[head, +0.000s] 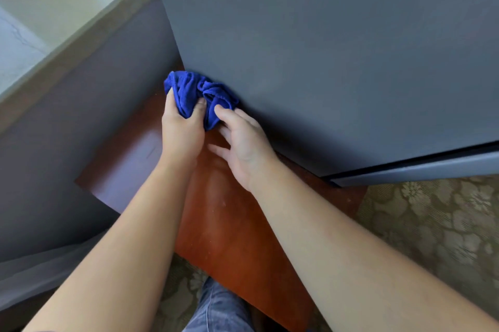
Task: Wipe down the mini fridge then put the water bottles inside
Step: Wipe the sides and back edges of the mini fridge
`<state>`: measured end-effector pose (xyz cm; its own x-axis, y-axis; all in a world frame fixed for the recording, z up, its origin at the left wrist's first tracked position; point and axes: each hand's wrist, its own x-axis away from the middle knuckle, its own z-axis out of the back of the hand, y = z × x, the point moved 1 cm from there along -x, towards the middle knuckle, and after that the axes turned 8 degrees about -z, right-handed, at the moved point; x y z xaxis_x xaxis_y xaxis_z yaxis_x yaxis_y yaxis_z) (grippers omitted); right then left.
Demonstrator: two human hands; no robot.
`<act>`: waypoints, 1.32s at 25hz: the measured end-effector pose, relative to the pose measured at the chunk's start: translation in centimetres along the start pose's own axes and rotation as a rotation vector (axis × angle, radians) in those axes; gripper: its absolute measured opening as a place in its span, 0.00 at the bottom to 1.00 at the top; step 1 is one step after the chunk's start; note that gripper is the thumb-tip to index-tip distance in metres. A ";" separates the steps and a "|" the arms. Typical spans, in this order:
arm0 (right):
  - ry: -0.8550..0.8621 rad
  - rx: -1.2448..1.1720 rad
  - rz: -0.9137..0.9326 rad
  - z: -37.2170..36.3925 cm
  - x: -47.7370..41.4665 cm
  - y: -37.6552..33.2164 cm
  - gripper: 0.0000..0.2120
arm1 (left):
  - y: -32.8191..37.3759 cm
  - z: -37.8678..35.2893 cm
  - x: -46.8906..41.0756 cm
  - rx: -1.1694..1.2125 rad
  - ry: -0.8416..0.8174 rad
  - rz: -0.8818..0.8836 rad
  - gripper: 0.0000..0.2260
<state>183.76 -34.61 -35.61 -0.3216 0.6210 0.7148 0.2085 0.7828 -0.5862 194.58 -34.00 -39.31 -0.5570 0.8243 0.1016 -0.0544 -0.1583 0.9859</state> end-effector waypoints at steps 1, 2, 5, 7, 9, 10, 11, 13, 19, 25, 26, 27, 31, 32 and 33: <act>0.014 -0.030 -0.001 0.8 -0.3 0.2 0.17 | -0.6 -0.7 0.0 0.006 -0.018 0.017 0.14; 0.035 -0.059 -0.007 1.9 -0.2 0.6 0.17 | -1.3 -1.6 0.7 0.003 -0.039 0.037 0.13; 0.100 -0.121 -0.033 7.1 2.2 2.8 0.16 | -4.1 -4.5 5.3 0.040 -0.137 0.075 0.12; 0.145 -0.120 -0.045 11.4 5.0 4.5 0.17 | -5.6 -6.6 9.5 0.082 -0.223 0.125 0.12; 0.185 -0.114 -0.006 15.5 7.5 4.6 0.17 | -5.8 -9.4 12.7 0.115 -0.272 0.149 0.12; 0.201 -0.118 0.016 17.3 8.8 4.4 0.17 | -5.5 -10.9 14.0 0.123 -0.288 0.148 0.12; 0.212 -0.123 0.042 18.9 10.3 4.0 0.17 | -4.9 -12.2 15.5 0.136 -0.305 0.133 0.12; 0.202 -0.088 0.083 21.3 13.7 3.4 0.17 | -2.7 -13.9 18.9 0.154 -0.326 0.104 0.12; -0.083 0.083 0.320 20.9 24.9 -2.2 0.19 | 9.6 -14.0 24.1 0.188 -0.137 -0.150 0.11; -0.189 0.291 0.646 16.8 32.2 -9.9 0.17 | 23.8 -12.1 24.4 0.106 -0.113 -0.505 0.14; -0.174 0.350 0.678 15.8 33.4 -10.9 0.17 | 25.3 -11.5 24.1 0.059 -0.109 -0.528 0.15; -0.158 0.409 0.711 15.0 34.3 -12.0 0.16 | 26.6 -11.0 23.7 0.017 -0.114 -0.545 0.16; 0.031 0.806 0.800 10.7 35.7 -17.1 0.16 | 30.3 -9.0 20.4 -0.200 -0.169 -0.573 0.25; 0.138 0.945 0.819 9.8 35.3 -18.1 0.16 | 30.5 -8.5 19.5 -0.285 -0.164 -0.553 0.31; 0.242 1.059 0.838 8.9 34.8 -18.9 0.15 | 30.4 -8.1 18.6 -0.348 -0.151 -0.543 0.33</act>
<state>160.39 -28.14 -3.10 -0.2596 0.9657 -0.0103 -0.5748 -0.1631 -0.8018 175.85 -27.85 -8.53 -0.2536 0.8998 -0.3551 -0.5735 0.1557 0.8043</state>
